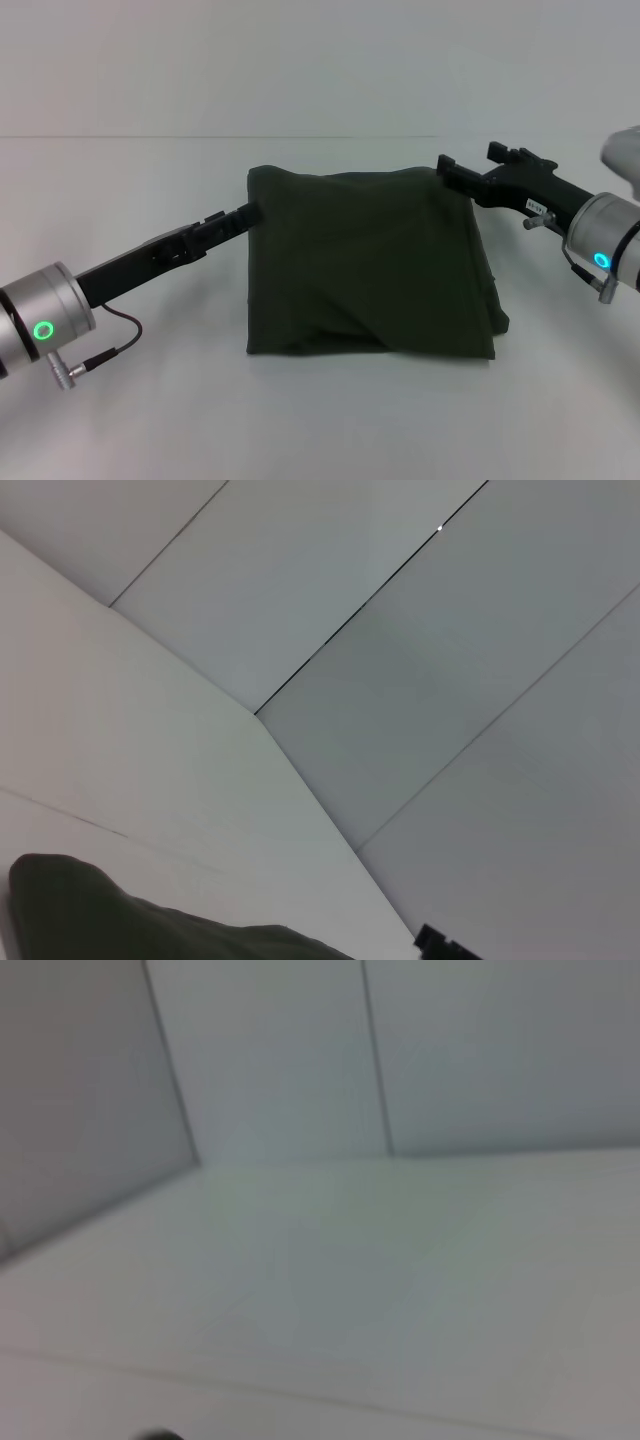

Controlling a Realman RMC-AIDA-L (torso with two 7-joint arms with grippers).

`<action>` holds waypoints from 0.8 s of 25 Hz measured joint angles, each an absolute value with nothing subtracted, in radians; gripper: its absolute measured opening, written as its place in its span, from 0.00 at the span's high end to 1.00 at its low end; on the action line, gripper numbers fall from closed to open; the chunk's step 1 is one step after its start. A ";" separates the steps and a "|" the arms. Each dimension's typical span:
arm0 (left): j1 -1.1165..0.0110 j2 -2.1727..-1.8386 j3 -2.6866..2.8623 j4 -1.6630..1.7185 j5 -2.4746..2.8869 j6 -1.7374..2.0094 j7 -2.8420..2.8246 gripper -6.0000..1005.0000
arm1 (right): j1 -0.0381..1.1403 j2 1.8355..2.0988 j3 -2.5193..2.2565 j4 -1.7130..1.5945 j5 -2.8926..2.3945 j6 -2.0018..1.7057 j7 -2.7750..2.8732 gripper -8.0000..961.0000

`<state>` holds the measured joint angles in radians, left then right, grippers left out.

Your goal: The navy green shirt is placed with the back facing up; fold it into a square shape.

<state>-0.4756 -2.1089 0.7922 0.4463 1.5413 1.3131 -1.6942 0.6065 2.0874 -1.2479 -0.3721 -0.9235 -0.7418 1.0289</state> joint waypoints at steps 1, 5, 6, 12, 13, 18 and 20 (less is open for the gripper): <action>-0.476 -2.108 0.792 0.447 1.541 1.314 -1.694 0.09 | 0.597 2.086 -1.234 -0.372 -0.923 -0.798 1.033 0.08; -0.478 -2.101 0.792 0.448 1.543 1.339 -1.695 0.09 | 0.557 2.082 -1.194 -0.370 -0.928 -1.001 1.028 0.08; -0.478 -2.096 0.793 0.448 1.545 1.353 -1.696 0.09 | 0.546 2.078 -1.190 -0.368 -0.935 -1.053 1.024 0.08; -0.479 -2.042 0.850 0.465 1.565 1.467 -1.661 0.09 | 0.451 2.042 -1.191 -0.388 -1.080 -1.303 1.018 0.08; -0.478 -2.034 0.861 0.476 1.584 1.490 -1.645 0.09 | 0.432 2.038 -1.190 -0.389 -1.103 -1.331 1.017 0.08; -0.462 -2.035 0.859 0.553 1.747 1.556 -1.540 0.09 | 0.331 2.031 -1.168 -0.389 -1.170 -1.393 0.989 0.08; -0.451 -2.039 0.856 0.561 1.769 1.556 -1.471 0.09 | 0.289 2.030 -1.153 -0.385 -1.186 -1.400 0.963 0.08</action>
<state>-0.4510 -2.0395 0.8565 0.5608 1.7693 1.5561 -1.4713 0.2891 2.0297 -1.1528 -0.3849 -1.1862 -1.3995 0.9631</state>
